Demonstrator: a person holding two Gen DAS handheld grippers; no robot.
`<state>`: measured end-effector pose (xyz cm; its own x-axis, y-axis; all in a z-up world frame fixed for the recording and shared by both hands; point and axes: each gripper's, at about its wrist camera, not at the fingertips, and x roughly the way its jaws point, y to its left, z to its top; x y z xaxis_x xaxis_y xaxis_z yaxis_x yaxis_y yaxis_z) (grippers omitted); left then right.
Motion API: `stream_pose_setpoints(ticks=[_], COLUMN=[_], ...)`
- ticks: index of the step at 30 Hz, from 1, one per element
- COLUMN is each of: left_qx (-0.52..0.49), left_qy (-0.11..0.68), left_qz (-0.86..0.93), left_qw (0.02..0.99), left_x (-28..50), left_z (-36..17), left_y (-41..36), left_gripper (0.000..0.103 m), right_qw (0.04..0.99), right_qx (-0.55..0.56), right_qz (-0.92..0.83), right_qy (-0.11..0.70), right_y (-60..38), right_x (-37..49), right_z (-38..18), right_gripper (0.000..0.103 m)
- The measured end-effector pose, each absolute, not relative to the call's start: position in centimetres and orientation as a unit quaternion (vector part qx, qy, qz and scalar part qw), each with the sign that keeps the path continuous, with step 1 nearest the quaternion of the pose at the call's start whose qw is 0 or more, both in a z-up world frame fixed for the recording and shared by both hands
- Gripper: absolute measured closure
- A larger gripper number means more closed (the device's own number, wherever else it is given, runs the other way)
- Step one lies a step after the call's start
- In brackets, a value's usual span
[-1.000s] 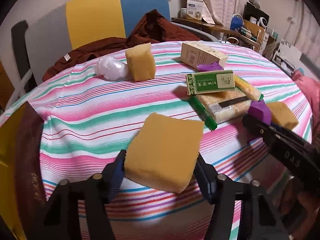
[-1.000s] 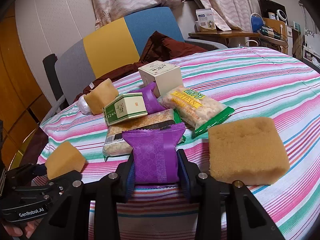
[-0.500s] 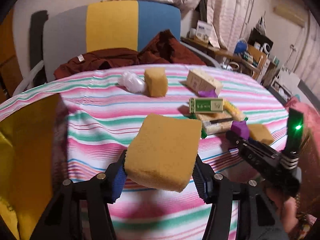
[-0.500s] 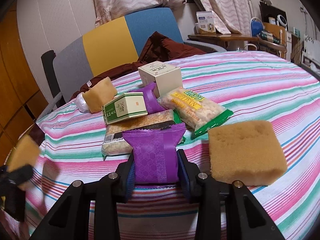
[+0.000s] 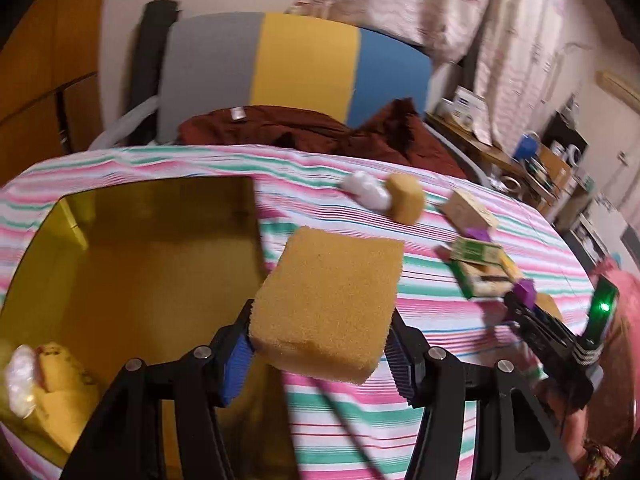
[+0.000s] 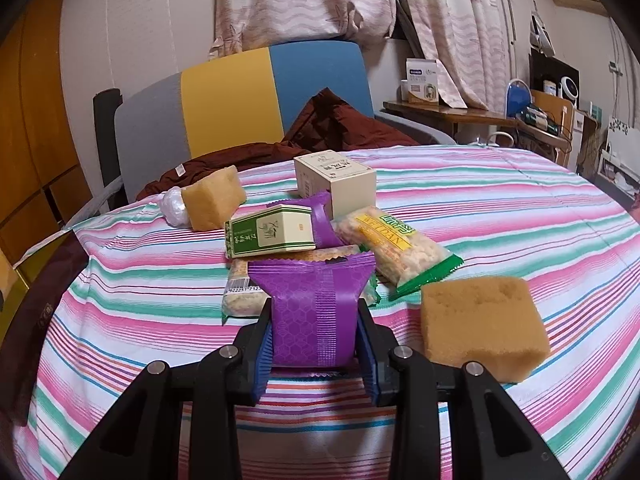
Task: Organize objects
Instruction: 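Drop the sponge and purple pouch into the gold tray, opening both tools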
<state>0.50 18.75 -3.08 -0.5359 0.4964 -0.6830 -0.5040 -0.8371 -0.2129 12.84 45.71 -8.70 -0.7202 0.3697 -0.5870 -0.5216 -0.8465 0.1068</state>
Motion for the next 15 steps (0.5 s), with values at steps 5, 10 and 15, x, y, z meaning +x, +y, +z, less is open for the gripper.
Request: stream_pose_setpoints(ticks=[5,10,15], left_qx=[-0.400,-0.410,-0.414], left_qy=[-0.029,-0.054,-0.073], left_qz=[0.884,0.889,0.894], left_qw=[0.241,0.196,0.155], left_x=[-1.7,-3.9,-5.9], left_z=[-3.6,-3.7,-3.9], left_y=[14.6,10.5,6.5], left_gripper=[0.044,0.044,0.043], right_qw=[0.239,0.234,0.231], right_qx=[-0.285,-0.293,-0.300], right_qz=[0.921,0.923,0.923], right_qy=[0.113,0.087,0.061], right_y=[45.0,44.0,43.1], right_x=[12.6,12.0,11.6], right_z=[-8.5,-8.3,-8.3], right_gripper=[0.067,0.067,0.067])
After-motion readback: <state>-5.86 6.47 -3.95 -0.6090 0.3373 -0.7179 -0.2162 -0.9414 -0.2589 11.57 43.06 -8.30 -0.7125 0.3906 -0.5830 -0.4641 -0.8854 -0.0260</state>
